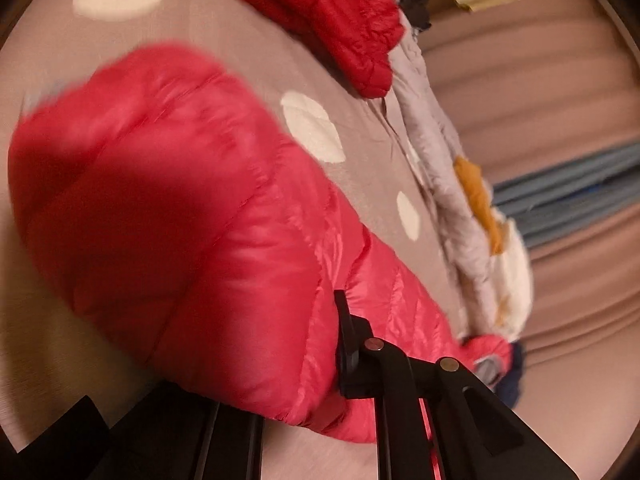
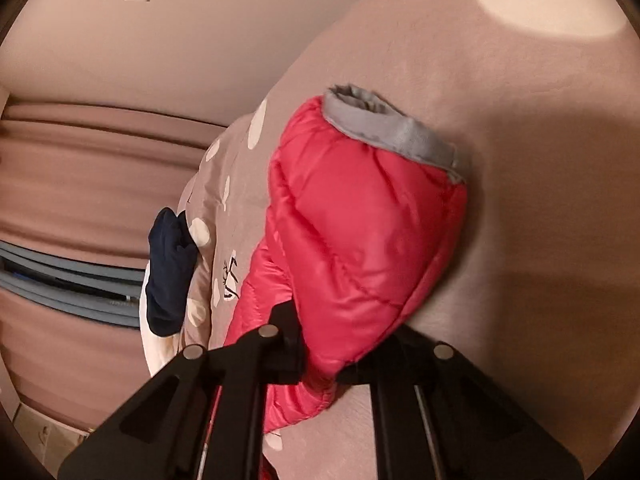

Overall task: Fold large clothes
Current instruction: 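Grasp the sleeve cuff with the right tool while the left tool grasps the other sleeve, then fold the held sleeves inward across the jacket body with both tools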

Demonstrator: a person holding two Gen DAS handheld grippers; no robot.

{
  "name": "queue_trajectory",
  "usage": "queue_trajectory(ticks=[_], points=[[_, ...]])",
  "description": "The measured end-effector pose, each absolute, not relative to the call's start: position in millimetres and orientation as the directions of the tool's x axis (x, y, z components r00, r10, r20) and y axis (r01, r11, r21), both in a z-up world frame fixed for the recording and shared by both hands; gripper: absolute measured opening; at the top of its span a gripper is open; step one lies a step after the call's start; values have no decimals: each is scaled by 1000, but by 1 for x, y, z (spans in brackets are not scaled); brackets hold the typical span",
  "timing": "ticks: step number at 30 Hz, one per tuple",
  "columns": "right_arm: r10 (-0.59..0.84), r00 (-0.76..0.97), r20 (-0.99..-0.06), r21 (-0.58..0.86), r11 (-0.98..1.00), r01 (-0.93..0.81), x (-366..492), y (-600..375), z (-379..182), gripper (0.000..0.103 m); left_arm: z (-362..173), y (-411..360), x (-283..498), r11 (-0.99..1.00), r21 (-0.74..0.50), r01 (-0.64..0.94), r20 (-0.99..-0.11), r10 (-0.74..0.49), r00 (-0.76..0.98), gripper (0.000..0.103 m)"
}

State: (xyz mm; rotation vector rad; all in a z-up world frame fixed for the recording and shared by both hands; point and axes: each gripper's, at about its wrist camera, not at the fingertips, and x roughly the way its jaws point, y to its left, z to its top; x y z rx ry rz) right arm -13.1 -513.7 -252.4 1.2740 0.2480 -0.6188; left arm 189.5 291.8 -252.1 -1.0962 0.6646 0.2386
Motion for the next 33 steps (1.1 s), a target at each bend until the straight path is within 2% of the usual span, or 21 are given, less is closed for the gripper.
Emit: queue_trajectory(ticks=[2, 4, 10, 12, 13, 14, 15, 16, 18, 19, 22, 26, 28, 31, 33], points=[[-313, 786, -533, 757, 238, 608, -16, -508, -237, 9, -239, 288, 181, 523, -687, -505, -629, -78, 774, 12], [-324, 787, -524, 745, 273, 609, -28, -504, -226, 9, -227, 282, 166, 557, -643, -526, -642, -17, 767, 12], [-340, 781, -524, 708, 335, 622, -61, -510, -214, 11, -212, 281, 139, 562, -615, -553, -648, 39, 760, 12], [-351, 747, -564, 685, 307, 661, -62, -517, -219, 17, -213, 285, 138, 549, -602, -580, -662, 63, 747, 12], [-361, 737, -572, 685, 285, 671, -59, -521, -223, 23, -216, 288, 138, 540, -598, -592, -672, 65, 738, 12], [-373, 730, -572, 690, 261, 675, -57, -523, -226, 37, -220, 291, 140, 526, -595, -608, -689, 57, 722, 12], [-401, 716, -572, 694, 229, 682, -63, -525, -228, 42, -224, 291, 144, 508, -592, -626, -705, 51, 708, 12], [-434, 687, -583, 682, 199, 704, -70, -526, -230, 43, -230, 294, 146, 487, -596, -638, -718, 34, 696, 13], [-436, 681, -588, 669, 212, 713, -67, -530, -230, 35, -241, 300, 147, 435, -618, -655, -725, 9, 689, 13], [-423, 688, -590, 665, 229, 711, -62, -530, -228, 21, -242, 302, 147, 411, -638, -651, -713, 4, 701, 13], [-435, 669, -603, 610, 290, 738, -47, -521, -214, 13, -238, 304, 147, 409, -641, -650, -699, 39, 714, 13], [-494, 685, -536, 517, 450, 729, -16, -485, -163, 12, -209, 280, 160, 567, -458, -684, -731, 198, 653, 11], [-507, 715, -481, 444, 563, 697, 10, -450, -129, 12, -195, 264, 164, 627, -383, -679, -714, 265, 648, 10], [-397, 825, -403, 439, 707, 555, 46, -389, -89, 12, -174, 240, 160, 707, -294, -643, -645, 350, 679, 10], [-303, 880, -366, 434, 781, 449, 73, -342, -68, 12, -167, 230, 154, 726, -286, -626, -600, 373, 707, 10]])
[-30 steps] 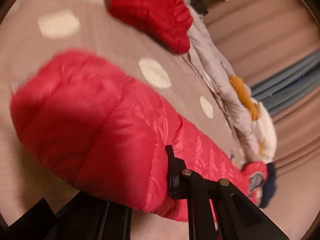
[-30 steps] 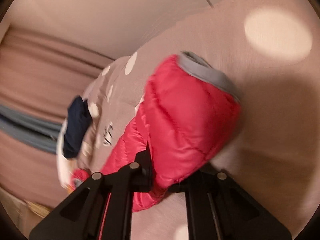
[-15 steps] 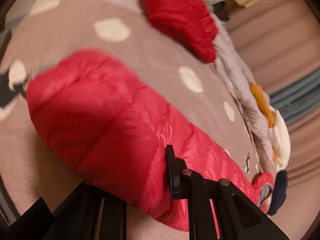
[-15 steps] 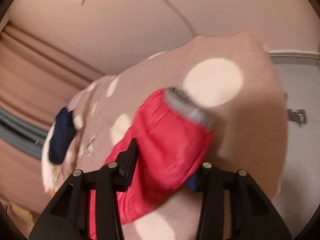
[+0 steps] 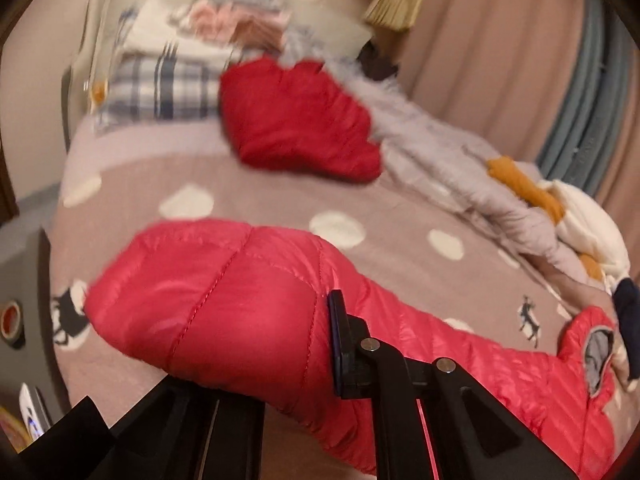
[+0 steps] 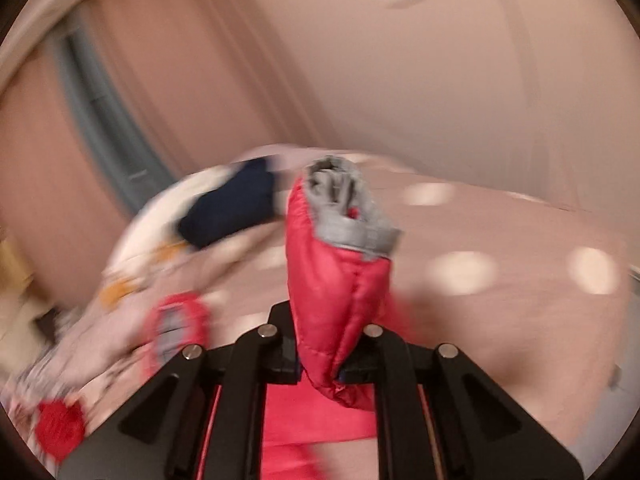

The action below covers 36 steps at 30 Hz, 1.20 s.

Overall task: Fold large clothes
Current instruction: 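Fold the held sleeves inward across the jacket body with both tools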

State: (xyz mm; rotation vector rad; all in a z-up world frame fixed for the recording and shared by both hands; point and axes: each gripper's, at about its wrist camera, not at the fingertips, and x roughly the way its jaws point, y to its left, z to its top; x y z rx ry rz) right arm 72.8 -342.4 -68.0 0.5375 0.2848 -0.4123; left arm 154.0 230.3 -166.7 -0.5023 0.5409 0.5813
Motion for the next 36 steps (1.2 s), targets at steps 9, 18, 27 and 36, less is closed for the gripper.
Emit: queue_trajectory(ticks=[9, 18, 27, 36], points=[[163, 859, -485, 250, 967, -42, 185, -91, -82, 16, -170, 232, 162, 714, -347, -608, -629, 304, 716, 10], [193, 795, -575, 160, 980, -122, 190, -55, -110, 68, -167, 231, 160, 717, -379, -585, -632, 261, 730, 10], [-179, 834, -522, -69, 983, 167, 180, -154, -85, 82, -166, 230, 158, 705, -399, -587, -631, 253, 733, 10], [-414, 733, -540, -241, 910, 336, 189, -248, -111, 95, -165, 223, 161, 721, -362, -591, -636, 273, 722, 10]])
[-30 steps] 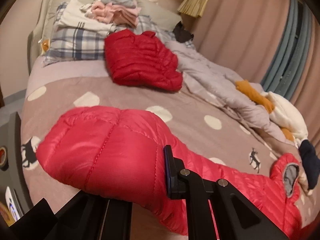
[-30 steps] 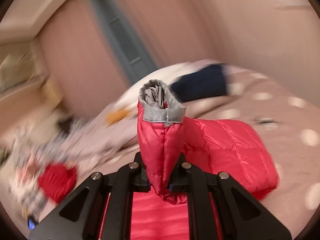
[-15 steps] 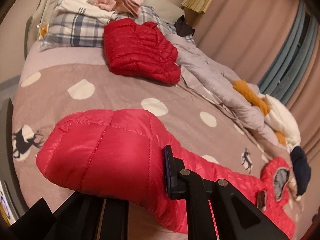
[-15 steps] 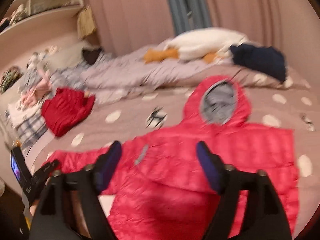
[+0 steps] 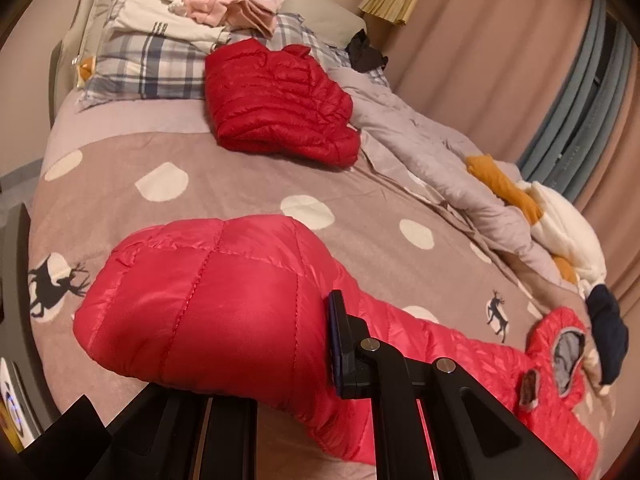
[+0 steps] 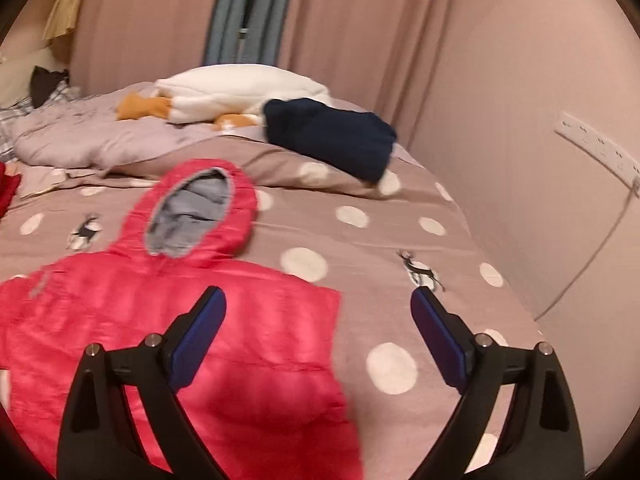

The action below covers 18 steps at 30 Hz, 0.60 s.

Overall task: Fold large clothes
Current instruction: 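Fold the held sleeves inward across the jacket body with both tools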

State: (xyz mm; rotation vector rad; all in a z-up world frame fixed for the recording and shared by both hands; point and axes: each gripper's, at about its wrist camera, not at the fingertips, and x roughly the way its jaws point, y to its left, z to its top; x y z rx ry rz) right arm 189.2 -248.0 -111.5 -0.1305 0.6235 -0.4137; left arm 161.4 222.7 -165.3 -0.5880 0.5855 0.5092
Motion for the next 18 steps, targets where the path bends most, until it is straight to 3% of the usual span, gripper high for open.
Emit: queue_trajectory(ticks=[4, 6, 7, 13, 18], points=[[-337, 683, -649, -137, 934, 331, 207, -279, -154, 90, -166, 218, 164, 727, -347, -592, -637, 280, 718, 10], [-282, 648, -707, -84, 944, 319, 218, -284, -181, 76, -166, 216, 166, 736, -333, -590, -634, 288, 718, 10], [-246, 614, -750, -51, 947, 316, 225, -286, -202, 62, -166, 215, 167, 737, -322, -595, -636, 297, 712, 10], [-350, 628, -695, -153, 925, 347, 223, -254, -229, 63, -163, 203, 172, 750, -282, -598, -626, 329, 707, 10], [-282, 649, -706, -38, 931, 363, 212, -279, -214, 63, -151, 177, 177, 791, -242, -561, -591, 338, 732, 10]])
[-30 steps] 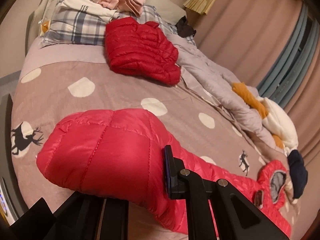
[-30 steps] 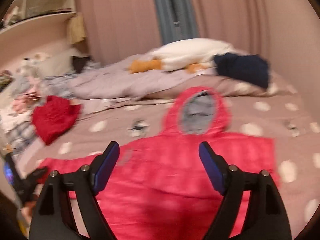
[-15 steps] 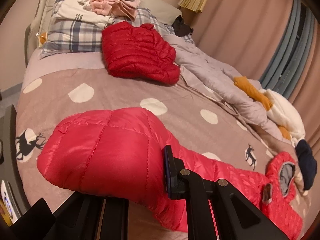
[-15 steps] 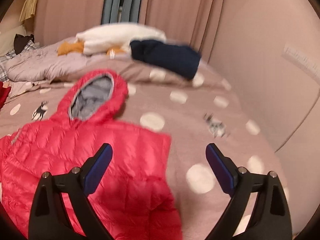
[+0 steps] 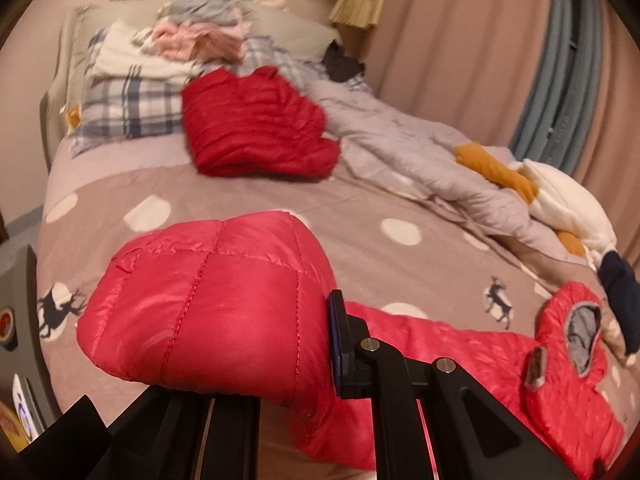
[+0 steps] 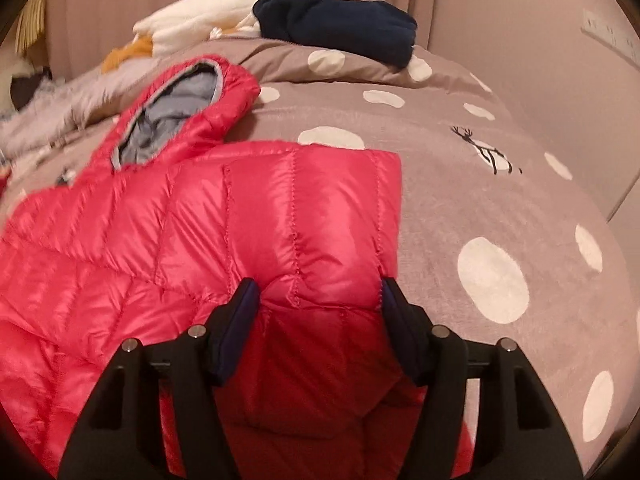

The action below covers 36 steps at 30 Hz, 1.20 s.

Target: Fold large clothes

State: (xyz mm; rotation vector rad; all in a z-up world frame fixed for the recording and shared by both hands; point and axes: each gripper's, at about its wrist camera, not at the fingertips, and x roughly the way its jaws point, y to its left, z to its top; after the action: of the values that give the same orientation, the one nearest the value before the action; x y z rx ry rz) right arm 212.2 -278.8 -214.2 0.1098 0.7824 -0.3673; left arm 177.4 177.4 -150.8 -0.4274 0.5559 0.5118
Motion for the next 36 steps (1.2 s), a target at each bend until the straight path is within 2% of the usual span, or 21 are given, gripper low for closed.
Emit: queue_trajectory(ticks=[5, 9, 12, 16, 18, 20, 22, 24, 26, 28, 30, 32, 34, 36], points=[[-210, 678, -705, 83, 924, 373, 189, -303, -192, 64, -128, 140, 181, 851, -243, -465, -546, 276, 791, 10], [-253, 707, -661, 76, 914, 398, 158, -315, -170, 67, -106, 88, 188, 916, -221, -335, -511, 183, 840, 10], [-265, 735, -624, 98, 907, 410, 133, -328, -154, 70, -87, 45, 188, 950, -250, -188, -471, 50, 881, 9], [-296, 741, -602, 113, 887, 447, 108, -348, -138, 71, -73, -36, 180, 977, -208, 42, -433, -130, 892, 10], [-319, 746, -585, 109, 880, 462, 100, -354, -134, 72, -80, -78, 178, 975, -173, 141, -455, -206, 866, 10], [-350, 741, -573, 106, 865, 491, 92, -360, -131, 75, -93, -109, 178, 979, -105, 176, -499, -205, 842, 10], [-349, 745, -569, 125, 858, 498, 85, -365, -131, 78, -109, -133, 181, 981, -47, 187, -547, -182, 817, 22], [-346, 745, -571, 134, 856, 500, 80, -368, -131, 80, -116, -140, 184, 978, -69, 198, -585, -201, 786, 59], [-342, 745, -572, 137, 856, 498, 79, -367, -131, 80, -116, -135, 181, 972, -123, 201, -578, -235, 781, 74], [-332, 751, -570, 145, 860, 489, 80, -364, -131, 81, -109, -126, 175, 979, -115, 171, -539, -206, 816, 74], [-311, 760, -571, 158, 867, 473, 84, -358, -132, 83, -100, -116, 166, 987, -81, 139, -497, -161, 853, 87], [-264, 775, -574, 189, 879, 439, 92, -348, -134, 88, -97, -103, 160, 994, -64, 83, -465, -103, 879, 95], [-203, 791, -577, 230, 889, 395, 107, -334, -138, 92, -98, -88, 159, 998, -53, 26, -436, -47, 899, 95], [-141, 806, -574, 258, 904, 342, 123, -316, -141, 94, -101, -77, 164, 998, -68, -13, -446, -19, 895, 95]])
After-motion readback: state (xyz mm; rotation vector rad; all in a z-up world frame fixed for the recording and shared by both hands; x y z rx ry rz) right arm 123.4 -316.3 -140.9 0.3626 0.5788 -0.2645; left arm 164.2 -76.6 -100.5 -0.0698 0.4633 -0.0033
